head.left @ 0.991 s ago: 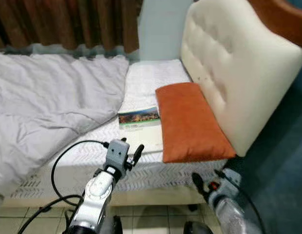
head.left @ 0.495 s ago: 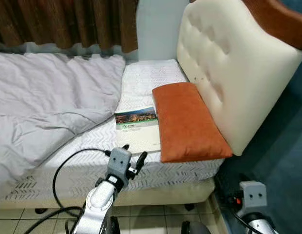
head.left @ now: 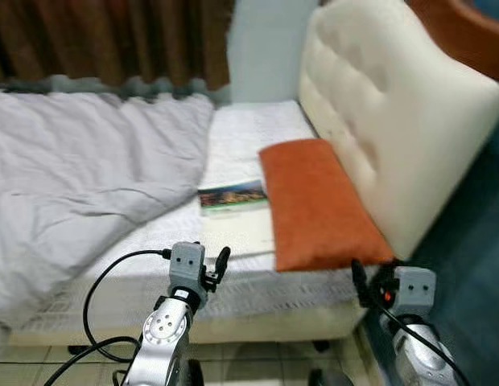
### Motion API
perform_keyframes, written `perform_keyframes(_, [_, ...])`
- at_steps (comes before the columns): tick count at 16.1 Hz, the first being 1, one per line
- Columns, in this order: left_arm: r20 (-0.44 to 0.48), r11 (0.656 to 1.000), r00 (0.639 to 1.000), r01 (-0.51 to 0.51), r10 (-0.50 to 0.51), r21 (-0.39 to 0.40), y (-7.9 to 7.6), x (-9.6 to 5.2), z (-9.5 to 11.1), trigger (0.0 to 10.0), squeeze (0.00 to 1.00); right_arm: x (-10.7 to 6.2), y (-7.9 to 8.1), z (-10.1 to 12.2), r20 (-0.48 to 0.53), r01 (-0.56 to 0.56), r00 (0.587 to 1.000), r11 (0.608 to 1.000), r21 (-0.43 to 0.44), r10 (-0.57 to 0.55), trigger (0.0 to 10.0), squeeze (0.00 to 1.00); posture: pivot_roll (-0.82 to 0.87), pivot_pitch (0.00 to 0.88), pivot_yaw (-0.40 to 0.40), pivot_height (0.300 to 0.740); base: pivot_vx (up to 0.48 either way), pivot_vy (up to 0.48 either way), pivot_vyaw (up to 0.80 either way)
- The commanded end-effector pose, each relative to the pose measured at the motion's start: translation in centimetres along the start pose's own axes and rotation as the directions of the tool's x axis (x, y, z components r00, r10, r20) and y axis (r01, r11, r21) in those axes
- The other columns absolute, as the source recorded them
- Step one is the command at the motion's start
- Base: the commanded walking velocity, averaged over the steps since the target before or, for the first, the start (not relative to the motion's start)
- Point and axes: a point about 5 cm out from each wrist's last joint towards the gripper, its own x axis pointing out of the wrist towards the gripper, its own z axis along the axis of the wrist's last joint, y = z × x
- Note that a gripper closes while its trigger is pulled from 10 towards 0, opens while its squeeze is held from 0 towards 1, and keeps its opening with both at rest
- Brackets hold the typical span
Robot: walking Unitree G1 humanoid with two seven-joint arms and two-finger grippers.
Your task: Clean up the room
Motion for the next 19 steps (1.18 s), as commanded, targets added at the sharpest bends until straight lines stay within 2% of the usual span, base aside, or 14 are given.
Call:
perform_keyframes(1, [0.001,1.000,1.000,-0.024,0.024,-0.004,0.6,0.1,0.2,10.0,0.00,0.4,0.7,0.6,0.029,-0.033,0.999,0.999,-0.017,0.034,10.0,0.00,-0.03,0.000,-0.030,0.594,0.000,0.458,0.00])
perform_keyframes(5, [0.011,0.998,0.999,-0.034,0.033,0.053,0.7,0.0,0.4,10.0,0.00,0.3,0.8,0.0,-0.010,-0.045,0.999,0.999,0.017,0.045,10.0,0.00,-0.02,0.000,-0.036,0.628,0.000,0.000,0.00])
perform_keyframes(10, [0.025,0.993,1.000,-0.019,0.016,0.121,0.6,0.4,0.9,10.0,0.00,0.4,1.6,-0.3,-0.026,-0.112,0.993,0.993,0.037,0.113,10.0,0.00,-0.03,0.000,-0.030,0.683,0.000,0.000,0.00])
perform_keyframes(15, [0.024,0.997,0.999,-0.032,0.031,0.071,0.7,0.2,0.8,10.0,0.00,-0.2,1.8,-1.0,-0.056,-0.138,0.988,0.987,0.081,0.143,10.0,0.00,-0.01,0.000,-0.041,0.738,0.000,0.000,0.00])
perform_keyframes(19, [0.014,0.997,0.999,-0.042,0.042,0.066,1.2,0.3,0.7,10.0,0.00,-0.3,1.9,-1.9,-0.084,-0.145,0.985,0.984,0.101,0.154,10.0,0.00,-0.01,0.000,-0.040,0.740,0.000,0.433,0.00])
